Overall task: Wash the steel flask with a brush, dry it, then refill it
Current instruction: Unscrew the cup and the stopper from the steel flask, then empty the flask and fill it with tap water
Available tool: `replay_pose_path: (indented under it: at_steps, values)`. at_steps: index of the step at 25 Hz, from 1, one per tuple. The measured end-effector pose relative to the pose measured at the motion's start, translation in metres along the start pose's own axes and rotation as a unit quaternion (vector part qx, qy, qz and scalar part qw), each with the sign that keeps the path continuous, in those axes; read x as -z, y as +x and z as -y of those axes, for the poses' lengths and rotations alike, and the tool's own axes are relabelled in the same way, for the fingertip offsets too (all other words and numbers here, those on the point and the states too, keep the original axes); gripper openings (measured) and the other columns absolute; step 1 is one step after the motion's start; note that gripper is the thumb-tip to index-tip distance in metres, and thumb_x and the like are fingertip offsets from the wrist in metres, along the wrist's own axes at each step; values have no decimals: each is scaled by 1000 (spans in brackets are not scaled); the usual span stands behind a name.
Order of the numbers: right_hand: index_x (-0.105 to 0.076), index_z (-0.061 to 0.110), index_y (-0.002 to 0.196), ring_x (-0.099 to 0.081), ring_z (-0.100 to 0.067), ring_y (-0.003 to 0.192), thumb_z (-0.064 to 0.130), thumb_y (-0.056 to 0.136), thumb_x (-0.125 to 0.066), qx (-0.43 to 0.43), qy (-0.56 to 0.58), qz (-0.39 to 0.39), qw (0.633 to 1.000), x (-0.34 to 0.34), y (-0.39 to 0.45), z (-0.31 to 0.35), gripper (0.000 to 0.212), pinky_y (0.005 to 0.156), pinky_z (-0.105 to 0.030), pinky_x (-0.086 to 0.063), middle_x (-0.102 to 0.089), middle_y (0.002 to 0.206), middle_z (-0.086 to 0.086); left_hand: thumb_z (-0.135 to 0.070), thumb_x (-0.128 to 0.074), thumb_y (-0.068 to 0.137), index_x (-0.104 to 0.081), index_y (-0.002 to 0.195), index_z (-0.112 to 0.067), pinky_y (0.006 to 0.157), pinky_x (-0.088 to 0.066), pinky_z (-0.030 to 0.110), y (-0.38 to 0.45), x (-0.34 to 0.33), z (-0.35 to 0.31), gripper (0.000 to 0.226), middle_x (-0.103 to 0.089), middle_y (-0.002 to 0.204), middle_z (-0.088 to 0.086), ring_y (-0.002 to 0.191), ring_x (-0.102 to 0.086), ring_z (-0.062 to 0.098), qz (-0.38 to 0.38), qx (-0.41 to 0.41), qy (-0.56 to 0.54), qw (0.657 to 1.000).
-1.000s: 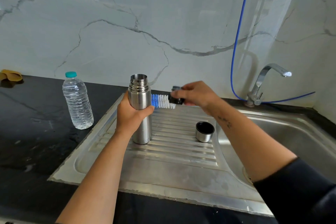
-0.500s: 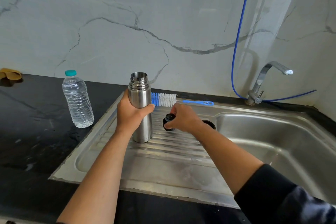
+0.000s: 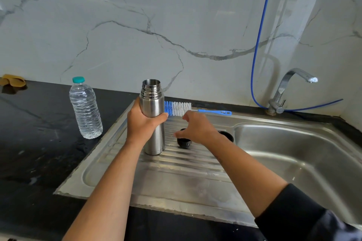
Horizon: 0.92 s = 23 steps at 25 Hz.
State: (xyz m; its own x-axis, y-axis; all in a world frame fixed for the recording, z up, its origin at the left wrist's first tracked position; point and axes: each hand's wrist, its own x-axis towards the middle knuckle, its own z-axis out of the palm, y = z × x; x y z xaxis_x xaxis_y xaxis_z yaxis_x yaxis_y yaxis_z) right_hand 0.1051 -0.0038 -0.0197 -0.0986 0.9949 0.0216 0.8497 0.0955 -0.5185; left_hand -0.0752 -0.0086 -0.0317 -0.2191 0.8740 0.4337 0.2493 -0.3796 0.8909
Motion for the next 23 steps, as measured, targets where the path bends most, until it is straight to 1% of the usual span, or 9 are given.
replay_pose_path:
  at_steps: [1, 4, 6, 9, 11, 15, 17, 21, 23]
  values:
    - [-51, 16, 140, -58, -19, 121, 36, 79, -87, 23, 21, -7, 1000, 1, -1, 6, 74, 93, -29, -48, -58, 138, -3, -10, -91, 68, -62, 105, -24, 65, -48, 19, 1, 1, -2, 49, -71, 93, -4, 82, -68, 9, -7, -3, 2, 1000]
    - [-48, 19, 144, -54, -17, 132, 31, 73, -91, 89, 92, 33, 991, -11, -11, 27, 84, 109, -33, -45, -57, 144, 0, -17, -95, 63, -63, 104, -25, 65, -51, 19, 3, 6, -14, 53, -73, 91, -7, 78, -70, 6, -46, -18, -27, 998]
    - [-50, 22, 137, -61, -15, 120, 34, 69, -93, 109, 150, 20, 982, -23, -18, 35, 81, 103, -35, -51, -64, 132, 4, -24, -93, 58, -64, 104, -28, 69, -57, 29, 4, 7, -24, 54, -74, 91, -5, 81, -73, 12, -63, -22, -76, 995]
    - [-54, 23, 121, -68, -10, 92, 42, 65, -94, 127, 212, -32, 968, -29, -30, 37, 71, 84, -38, -59, -69, 105, 8, -29, -93, 57, -64, 104, -31, 75, -62, 41, -6, 7, -43, 55, -75, 93, -4, 86, -75, 18, -60, -15, -105, 993]
    - [-56, 23, 121, -69, -8, 89, 44, 65, -94, 136, 233, -54, 961, -20, -43, 32, 71, 81, -36, -60, -71, 102, 10, -29, -95, 58, -63, 108, -29, 74, -60, 37, -17, 1, -60, 58, -74, 95, -6, 87, -74, 14, -29, -25, -85, 996]
    - [-57, 26, 121, -70, -5, 89, 44, 67, -92, 144, 239, -93, 956, 13, -81, 2, 68, 79, -30, -60, -73, 101, 11, -32, -95, 68, -62, 113, -25, 69, -57, 22, -40, -25, -108, 57, -72, 98, -9, 86, -71, 3, 61, -56, -30, 996]
    - [-58, 28, 121, -72, -5, 92, 45, 66, -92, 144, 232, -122, 954, 35, -100, -22, 67, 83, -32, -60, -75, 102, 11, -41, -94, 68, -63, 110, -26, 68, -57, 22, -52, -46, -129, 54, -73, 95, -10, 82, -71, 1, 102, -71, -4, 992]
    - [-56, 27, 124, -72, -4, 95, 25, 70, -93, 112, 226, -156, 955, 78, -135, -84, 65, 85, -28, -59, -75, 105, 11, -45, -96, 60, -66, 99, -27, 60, -53, 14, -76, -106, -159, 52, -73, 85, -13, 73, -68, -5, 137, -79, 1, 987]
    - [-57, 28, 121, -72, -5, 94, 29, 70, -91, 87, 239, -165, 953, 90, -148, -110, 61, 81, -26, -58, -75, 102, 12, -46, -96, 57, -66, 96, -27, 60, -54, 15, -87, -140, -163, 53, -73, 83, -13, 71, -68, -4, 159, -66, -3, 985]
